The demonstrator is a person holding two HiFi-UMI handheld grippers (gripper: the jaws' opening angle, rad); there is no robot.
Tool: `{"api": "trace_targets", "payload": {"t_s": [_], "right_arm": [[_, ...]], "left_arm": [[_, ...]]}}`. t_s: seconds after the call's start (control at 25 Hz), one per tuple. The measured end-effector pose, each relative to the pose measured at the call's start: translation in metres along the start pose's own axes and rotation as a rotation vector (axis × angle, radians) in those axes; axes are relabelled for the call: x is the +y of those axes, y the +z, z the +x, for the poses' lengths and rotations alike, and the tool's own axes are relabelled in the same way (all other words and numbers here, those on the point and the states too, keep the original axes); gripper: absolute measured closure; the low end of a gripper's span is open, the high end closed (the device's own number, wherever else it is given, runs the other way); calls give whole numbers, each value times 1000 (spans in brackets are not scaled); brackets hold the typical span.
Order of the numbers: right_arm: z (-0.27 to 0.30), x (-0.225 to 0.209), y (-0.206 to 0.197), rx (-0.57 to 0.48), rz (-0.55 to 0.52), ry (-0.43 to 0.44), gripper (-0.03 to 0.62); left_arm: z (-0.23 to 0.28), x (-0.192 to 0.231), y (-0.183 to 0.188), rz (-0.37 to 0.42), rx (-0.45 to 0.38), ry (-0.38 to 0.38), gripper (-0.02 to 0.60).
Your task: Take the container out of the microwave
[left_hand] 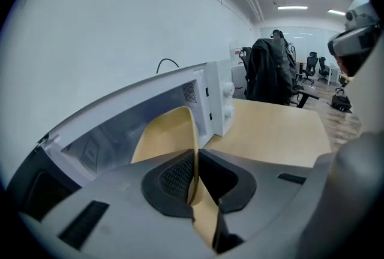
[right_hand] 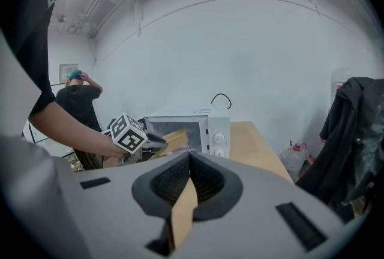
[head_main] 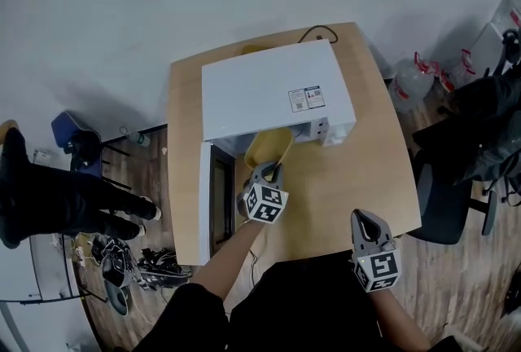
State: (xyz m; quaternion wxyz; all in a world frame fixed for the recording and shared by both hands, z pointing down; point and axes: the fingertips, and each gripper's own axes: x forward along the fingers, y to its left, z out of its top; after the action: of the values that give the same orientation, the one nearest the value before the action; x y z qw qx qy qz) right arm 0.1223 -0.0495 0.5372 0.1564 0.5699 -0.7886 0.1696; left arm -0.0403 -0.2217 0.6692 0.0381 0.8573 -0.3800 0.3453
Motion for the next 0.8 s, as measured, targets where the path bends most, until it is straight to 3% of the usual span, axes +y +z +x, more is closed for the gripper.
{"api": "trace_targets", "payload": {"t_s": [0.28, 0.52, 0.8], "right_arm": [[-3, 13, 2, -22, -9, 21, 534], [4, 15, 14, -50, -30, 39, 534], [7, 34, 29, -74, -68, 86, 534]], "left_arm": [[-36, -16, 3, -50, -39, -7, 552], [-59, -32, 5, -31, -59, -17, 552], [-103, -36, 18, -115, -134, -5, 552]]}}
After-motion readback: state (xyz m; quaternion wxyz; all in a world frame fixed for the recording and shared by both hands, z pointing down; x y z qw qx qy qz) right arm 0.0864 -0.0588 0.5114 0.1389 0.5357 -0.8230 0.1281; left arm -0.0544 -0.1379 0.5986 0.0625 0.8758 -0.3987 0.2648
